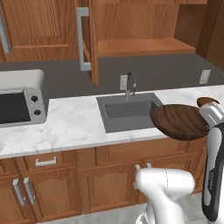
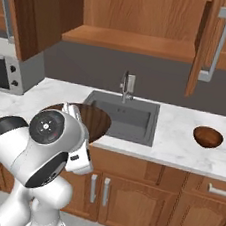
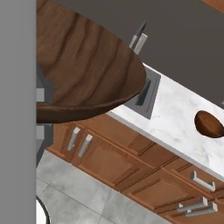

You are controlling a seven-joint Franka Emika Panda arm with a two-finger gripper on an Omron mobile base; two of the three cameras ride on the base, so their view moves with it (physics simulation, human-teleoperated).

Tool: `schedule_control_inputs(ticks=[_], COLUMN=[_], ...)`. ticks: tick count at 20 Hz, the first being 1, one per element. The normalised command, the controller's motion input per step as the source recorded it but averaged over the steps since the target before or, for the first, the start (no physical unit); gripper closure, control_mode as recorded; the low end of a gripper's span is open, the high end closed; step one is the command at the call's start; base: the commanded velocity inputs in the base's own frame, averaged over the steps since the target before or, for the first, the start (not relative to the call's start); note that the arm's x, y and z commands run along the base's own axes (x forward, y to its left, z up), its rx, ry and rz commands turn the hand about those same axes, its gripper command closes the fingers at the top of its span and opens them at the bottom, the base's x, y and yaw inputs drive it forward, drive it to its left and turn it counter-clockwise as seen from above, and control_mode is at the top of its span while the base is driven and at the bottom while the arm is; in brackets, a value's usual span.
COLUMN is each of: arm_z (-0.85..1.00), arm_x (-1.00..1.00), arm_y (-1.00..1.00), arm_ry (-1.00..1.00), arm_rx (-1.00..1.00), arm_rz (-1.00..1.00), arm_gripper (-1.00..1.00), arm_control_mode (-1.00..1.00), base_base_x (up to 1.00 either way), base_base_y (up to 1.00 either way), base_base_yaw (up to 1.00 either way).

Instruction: Pick up the bowls on the counter and stack them on top of one another in the open cabinet. Place the smaller bowl on top of the larger bowl.

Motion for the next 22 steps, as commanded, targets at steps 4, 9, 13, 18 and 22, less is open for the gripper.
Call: schedule_control_inputs(ticks=[4, 9, 13, 18, 22], arm_z=[0.0, 0.0, 0.0, 0.0, 0.0], arm_x=[0.0, 0.0, 0.0, 0.0, 0.0], arm_y=[0.0, 0.0, 0.0, 0.0, 0.0], arm_ry=[0.0, 0.0, 0.0, 0.0, 0.0], arm_rx=[0.0, 0.0, 0.0, 0.0, 0.0], arm_rz=[0.0, 0.0, 0.0, 0.0, 0.0], arm_gripper=[1.0, 1.0, 1.0, 1.0, 1.0], arm_control_mode=[1.0, 1.0, 1.0, 1.0, 1.0], base_base_x=[0.62, 0.6, 0.57, 0.59, 0.59], base_base_y=[-0.04, -0.08, -0.15, -0.16, -0.15], base_base_yaw=[0.03, 0.04, 0.04, 0.05, 0.05])
